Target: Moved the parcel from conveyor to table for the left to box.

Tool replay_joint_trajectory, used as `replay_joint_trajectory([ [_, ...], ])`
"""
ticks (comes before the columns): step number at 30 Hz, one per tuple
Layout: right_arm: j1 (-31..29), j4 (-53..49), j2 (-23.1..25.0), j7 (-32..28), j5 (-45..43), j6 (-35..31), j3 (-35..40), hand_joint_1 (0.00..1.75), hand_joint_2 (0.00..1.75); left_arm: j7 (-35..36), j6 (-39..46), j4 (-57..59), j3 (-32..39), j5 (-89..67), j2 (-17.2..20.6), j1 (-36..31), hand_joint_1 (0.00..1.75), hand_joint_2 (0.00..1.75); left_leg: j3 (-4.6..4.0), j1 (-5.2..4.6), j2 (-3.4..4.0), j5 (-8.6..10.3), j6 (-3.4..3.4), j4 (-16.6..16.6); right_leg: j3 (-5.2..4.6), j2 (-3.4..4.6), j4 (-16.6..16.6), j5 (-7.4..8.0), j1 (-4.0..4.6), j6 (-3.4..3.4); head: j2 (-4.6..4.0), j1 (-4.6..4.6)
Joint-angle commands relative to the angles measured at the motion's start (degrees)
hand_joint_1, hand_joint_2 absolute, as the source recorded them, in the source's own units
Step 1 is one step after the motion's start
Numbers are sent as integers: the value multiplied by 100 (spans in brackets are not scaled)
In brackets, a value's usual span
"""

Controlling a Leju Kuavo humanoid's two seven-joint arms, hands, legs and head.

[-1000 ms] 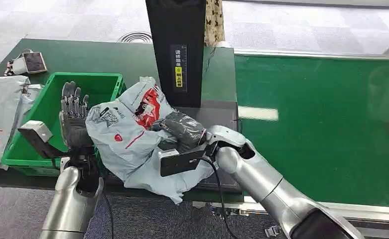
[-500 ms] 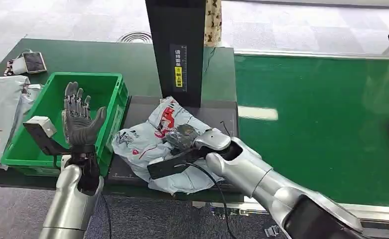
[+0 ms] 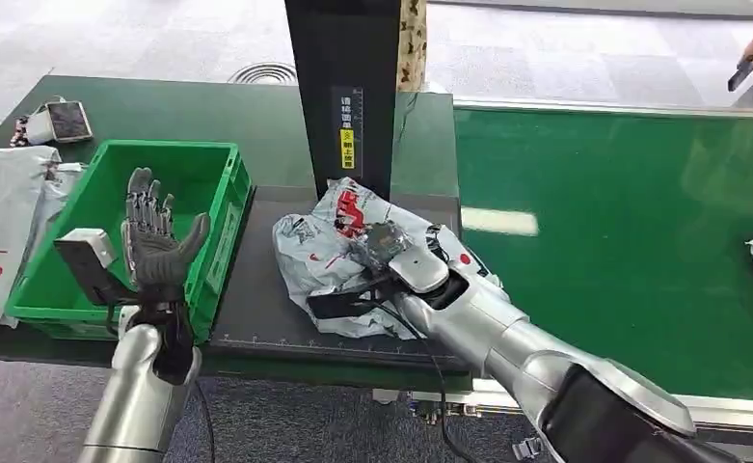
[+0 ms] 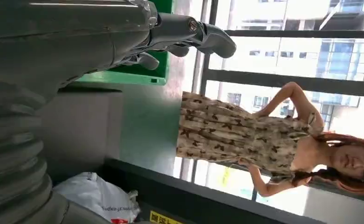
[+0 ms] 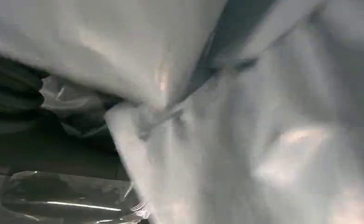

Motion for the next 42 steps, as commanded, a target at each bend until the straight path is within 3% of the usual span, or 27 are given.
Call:
replay_joint_trajectory([
  [1,46,106,-267,-320,-267,-642,-532,0,0,-13,-93,-126,-290,-140,194,42,0,175,6,1,-4,-1,-1,-2,9,-7,-3,-4,2,-5,0,0],
  [5,46,106,-267,-320,-267,-642,-532,0,0,-13,-93,-126,-290,-140,194,42,0,175,9,2,0,-2,-2,-3,11,-1,-5,-3,2,-7,0,0],
  [9,373,-714,-574,-1202,-904,-1590,-1518,0,0,0,-235,-244,-273,-344,253,170,0,175,19,4,0,-5,-4,-7,21,-2,-10,-6,6,-11,0,0],
  [11,564,-1071,-677,-1585,-1386,-1602,-1923,0,0,-25,-252,-230,-273,-383,285,197,0,175,2,3,-2,-2,-1,0,5,-3,-5,-2,5,-5,0,2],
  [16,958,-1505,-626,-2214,-2830,-745,-2824,0,0,-79,-328,-98,-282,-428,320,102,0,175,4,4,-2,-3,-2,-2,8,-3,-7,-3,5,-6,0,0],
  [20,1294,-2012,-586,-3057,-4291,-236,-3724,0,0,-179,-515,32,-543,-595,375,-8,0,175,-6,3,-6,-1,-2,1,-2,-6,-2,-3,4,-6,0,2],
  [42,1410,-2217,-643,-3106,-4557,-115,-3881,0,0,-190,-526,77,-609,-671,360,-3,0,175,9,2,1,-8,-1,-3,8,-1,-5,-5,4,-9,0,0],
])
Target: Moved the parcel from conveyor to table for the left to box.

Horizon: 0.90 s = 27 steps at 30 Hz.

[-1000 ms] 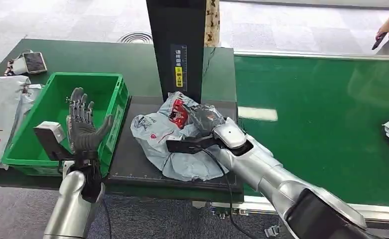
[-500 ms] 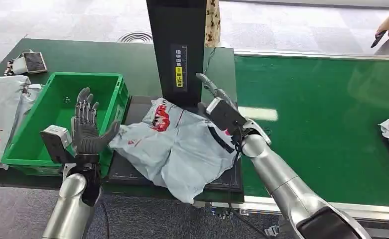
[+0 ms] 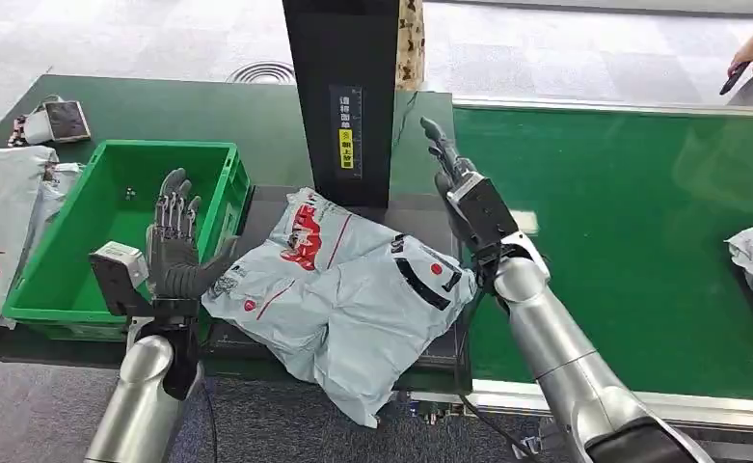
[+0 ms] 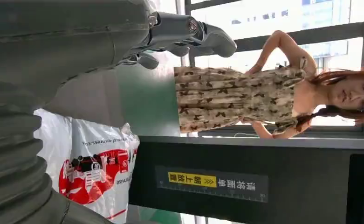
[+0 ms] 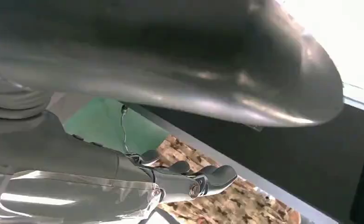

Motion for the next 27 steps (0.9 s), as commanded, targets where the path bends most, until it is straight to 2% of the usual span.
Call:
replay_joint_trajectory([
  [1,68,-173,-98,-180,-261,37,-213,0,0,-15,-62,321,-225,-53,210,-228,0,175,11,1,-5,-1,-2,-4,13,-8,-4,-4,2,-6,0,0],
  [3,192,-369,-120,-184,-385,31,-383,0,0,-17,-137,330,-305,-133,193,-221,0,175,13,2,-8,-1,-3,-6,16,-11,-6,-4,2,-6,0,-2],
  [6,512,-848,-225,107,-539,46,-900,0,0,105,-532,428,-794,-736,194,-224,0,175,23,3,-27,-1,-3,-13,32,-31,-12,-11,4,-9,0,-2],
  [11,1232,-1324,-393,455,-180,-145,-1550,0,0,450,-611,729,-1560,-2185,280,-355,0,175,17,3,-30,-2,3,-12,30,-32,-20,-9,3,-2,0,-2],
  [12,1344,-1468,-396,445,-79,-260,-1723,0,0,731,-593,799,-1901,-2862,378,-446,0,175,27,3,-38,-2,3,-18,44,-42,-27,-12,3,-3,0,-2],
  [13,1456,-1638,-262,434,-9,-598,-2081,0,0,1478,-1344,1354,-2674,-3706,570,-978,0,175,12,2,-33,-5,7,-9,27,-36,-19,-11,2,-1,0,2],
  [14,1559,-1852,-213,517,118,-509,-2320,0,0,2212,-1297,1894,-3017,-4815,181,-1098,0,175,21,0,-34,-7,6,-14,36,-38,-21,-14,1,-4,0,-2],
  [15,1614,-1996,-165,611,223,-388,-2485,0,0,2225,-1131,2496,-2991,-4983,-130,-1219,0,175,16,0,-66,-1,6,-13,41,-70,-21,-19,0,-6,0,0],
  [16,1629,-2037,-135,640,268,-362,-2536,0,0,2223,-1067,2672,-2986,-5040,-214,-1255,0,175,8,-3,-60,-1,9,-7,30,-63,-21,-16,-3,-1,0,-4],
  [18,1663,-2041,-95,643,274,-363,-2530,0,0,2224,-1064,2711,-2998,-5050,-233,-1216,0,175,15,-7,-56,-2,11,-12,37,-60,-25,-17,-7,4,0,5],
  [20,1779,-2130,20,626,423,-371,-2642,0,0,2243,-1050,2717,-2934,-5161,-230,-1143,0,175,19,-4,-9,-15,9,-8,30,-11,-24,-10,-3,2,0,-2],
  [27,1756,-2188,215,631,668,-305,-2854,0,0,2379,-1336,2798,-2807,-5484,-306,-1056,0,175,19,-7,1,-15,10,-11,25,0,-21,-9,-6,4,0,-2],
])
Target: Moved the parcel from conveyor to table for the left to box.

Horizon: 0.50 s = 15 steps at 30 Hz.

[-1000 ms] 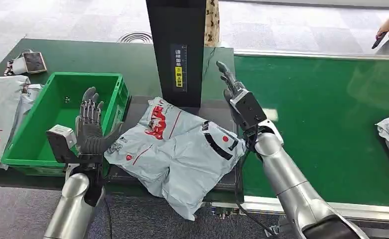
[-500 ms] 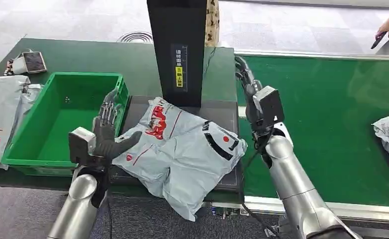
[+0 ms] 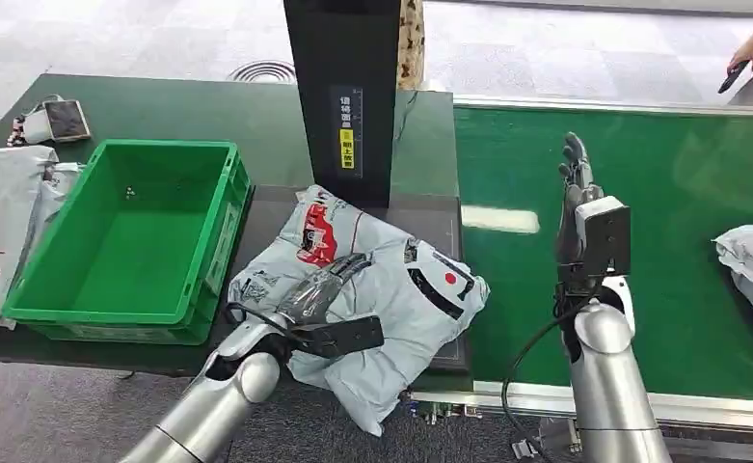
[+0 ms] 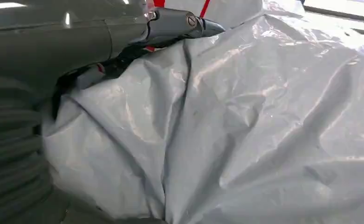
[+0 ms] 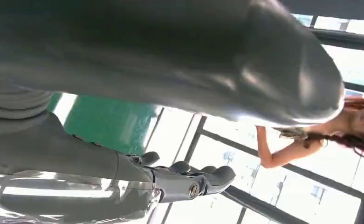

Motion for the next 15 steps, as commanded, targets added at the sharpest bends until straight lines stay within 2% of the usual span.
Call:
replay_joint_trajectory([
  [1,34,-140,325,31,188,83,-519,0,0,198,-304,1012,-307,-326,-181,-197,0,175,30,-1,1,-3,-4,-14,29,-2,-11,-4,1,-9,0,-2],
  [15,28,-144,327,33,193,85,-522,0,0,228,-326,1041,-317,-353,-187,-188,0,175,62,-4,4,0,-3,-25,65,-3,-22,-1,-3,-8,0,2],
])
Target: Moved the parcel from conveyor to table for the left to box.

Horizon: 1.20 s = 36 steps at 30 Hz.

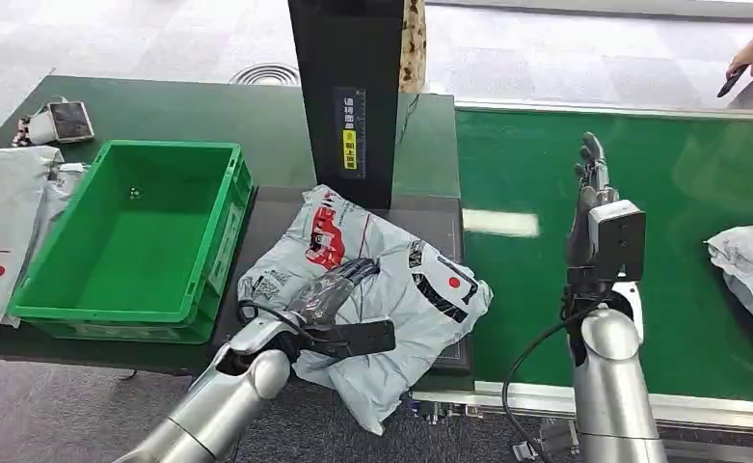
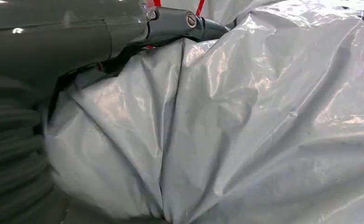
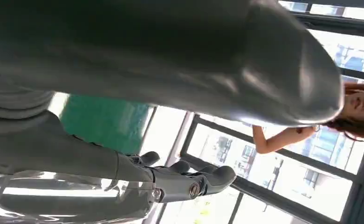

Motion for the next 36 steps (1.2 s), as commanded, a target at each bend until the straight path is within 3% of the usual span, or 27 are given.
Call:
replay_joint_trajectory([
  [1,-52,112,117,13,-11,28,-167,0,0,56,-99,592,-240,-41,-8,4,0,175,31,1,14,-1,-7,-23,27,9,-21,2,3,-14,0,2],
  [15,-22,87,140,13,9,33,-211,0,0,177,-121,692,-82,-86,-66,11,0,175,25,1,11,-2,-4,-13,23,6,-12,0,2,-7,0,0],
  [16,1,65,144,13,7,33,-225,0,0,182,-96,691,-35,-85,-75,19,175,175,29,1,13,-1,-5,-18,26,8,-17,1,2,-9,0,2],
  [26,367,-379,36,-48,33,113,-504,0,0,-386,1303,-746,607,-284,-8,104,175,175,17,3,9,-2,-7,-9,13,2,-7,-1,5,-13,0,2],
  [27,423,-492,-12,-86,-80,95,-546,0,0,-781,2860,-1194,961,41,-17,149,175,175,5,3,4,-1,-4,-1,2,0,-1,-2,4,-8,0,0],
  [29,433,-524,-29,-69,-120,118,-566,0,0,-756,2747,-1623,1033,108,95,179,175,175,-6,5,0,-2,-5,5,-10,-2,3,-2,6,-8,0,0],
  [30,370,-456,-25,-78,-143,142,-548,0,0,-702,3235,-1744,1181,45,142,216,175,175,-6,6,3,-3,-6,5,-11,0,3,-1,8,-11,0,0],
  [36,257,-288,-24,-102,-162,145,-475,0,0,-914,3463,-1534,1240,171,169,201,175,175,11,3,14,-6,-7,-8,1,12,-4,-4,6,-11,0,0],
])
